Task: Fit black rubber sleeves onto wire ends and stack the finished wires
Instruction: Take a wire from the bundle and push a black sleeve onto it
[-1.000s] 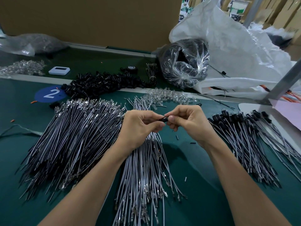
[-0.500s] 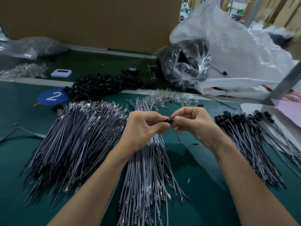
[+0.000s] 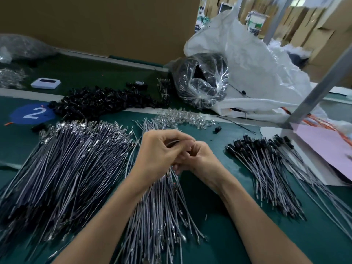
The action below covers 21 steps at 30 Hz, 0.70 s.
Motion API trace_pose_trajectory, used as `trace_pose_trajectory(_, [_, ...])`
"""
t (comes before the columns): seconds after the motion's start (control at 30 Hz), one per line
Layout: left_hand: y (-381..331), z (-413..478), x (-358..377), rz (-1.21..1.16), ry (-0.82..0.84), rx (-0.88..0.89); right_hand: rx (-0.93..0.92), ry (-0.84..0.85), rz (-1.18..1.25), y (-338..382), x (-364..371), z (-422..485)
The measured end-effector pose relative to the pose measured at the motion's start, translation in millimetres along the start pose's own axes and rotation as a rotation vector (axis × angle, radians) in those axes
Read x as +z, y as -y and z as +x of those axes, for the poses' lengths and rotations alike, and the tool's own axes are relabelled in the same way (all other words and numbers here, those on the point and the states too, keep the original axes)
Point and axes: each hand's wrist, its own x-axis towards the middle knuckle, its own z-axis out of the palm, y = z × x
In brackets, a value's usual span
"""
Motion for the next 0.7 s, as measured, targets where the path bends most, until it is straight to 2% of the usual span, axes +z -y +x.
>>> trace_pose_trajectory(0.23, [5.6,2.0,-11.5,-0.179,-0.078,-0.140,-0.058,-0.040,0.031,8.1,-13.7,1.6])
trace_pose_trajectory(0.4, [6.7,-0.1,-14.8,-0.165,-0.039,-0.208,-0.099,-0.155,0.035,8.7,-15.7,3.3])
trace_pose_trajectory(0.6, [6.4,-1.3,-16.3,-0.115,0.022,-0.276,-0.151,-0.198,0.045,11.7,-15.7,2.2])
trace_pose_trajectory(0.7, [7.3,-1.0,-18.6,-0.089,0.058,-0.313,-0.160,-0.212,-0.025,14.4,-18.0,1.2])
